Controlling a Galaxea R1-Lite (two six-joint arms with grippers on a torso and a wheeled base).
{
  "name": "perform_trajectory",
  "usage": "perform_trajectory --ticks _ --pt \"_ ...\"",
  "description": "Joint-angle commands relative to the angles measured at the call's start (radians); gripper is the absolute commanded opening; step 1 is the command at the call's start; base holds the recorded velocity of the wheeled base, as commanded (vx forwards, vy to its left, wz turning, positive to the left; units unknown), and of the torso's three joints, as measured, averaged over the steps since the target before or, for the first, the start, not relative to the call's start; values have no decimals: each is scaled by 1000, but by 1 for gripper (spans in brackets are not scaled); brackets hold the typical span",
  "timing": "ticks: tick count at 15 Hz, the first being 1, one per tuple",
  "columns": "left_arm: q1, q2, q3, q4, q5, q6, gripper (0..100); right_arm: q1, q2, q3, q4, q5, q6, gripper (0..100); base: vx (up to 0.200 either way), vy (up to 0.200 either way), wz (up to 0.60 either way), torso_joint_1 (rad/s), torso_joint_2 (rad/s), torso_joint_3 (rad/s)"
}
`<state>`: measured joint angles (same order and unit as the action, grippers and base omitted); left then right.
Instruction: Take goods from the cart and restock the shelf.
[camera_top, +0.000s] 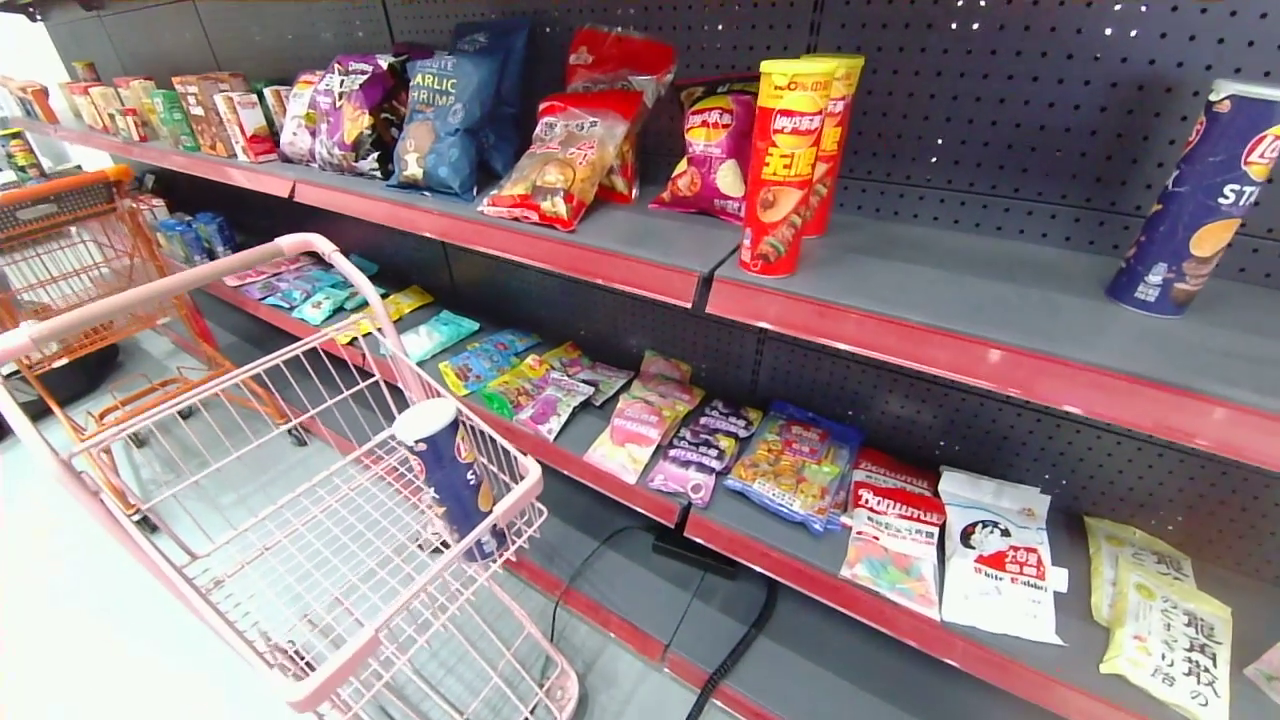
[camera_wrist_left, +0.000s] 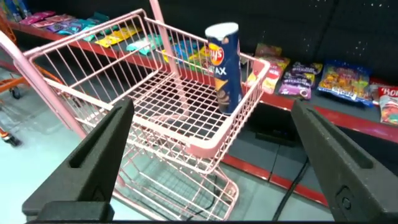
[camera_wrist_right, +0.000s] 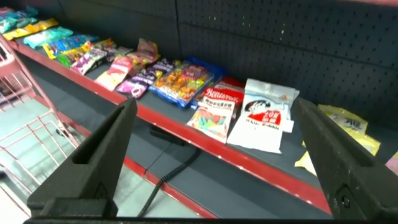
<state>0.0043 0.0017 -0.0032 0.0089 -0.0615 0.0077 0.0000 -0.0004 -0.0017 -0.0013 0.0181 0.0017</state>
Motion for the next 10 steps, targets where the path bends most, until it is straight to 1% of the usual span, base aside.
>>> perform_trajectory --ticks 1,4,5,6,7,8,9,10 --pt "0 1 0 0 0 0 100 0 0 0 0 0 0 100 0 0 0 -183 530 344" --pt "0 1 -1 0 2 3 100 0 0 0 0 0 1 100 0 0 0 -149 486 330" --pt "0 11 -31 -4 6 8 100 0 0 0 0 0 0 100 0 0 0 -71 217 154" --pt "-3 104 -149 -12 29 -17 100 0 0 0 0 0 0 100 0 0 0 -41 129 100" --pt "-3 368 -402 -17 52 -173 100 0 0 2 0 -1 0 100 0 0 0 -22 80 61" --pt "-3 471 -508 -20 52 -244 100 0 0 0 0 0 0 100 0 0 0 0 0 0" --pt "10 687 -655 -30 60 -261 100 0 0 0 0 -3 0 100 0 0 0 0 0 0" --pt "10 778 -653 -104 51 -212 100 0 0 0 0 -3 -2 100 0 0 0 0 0 0"
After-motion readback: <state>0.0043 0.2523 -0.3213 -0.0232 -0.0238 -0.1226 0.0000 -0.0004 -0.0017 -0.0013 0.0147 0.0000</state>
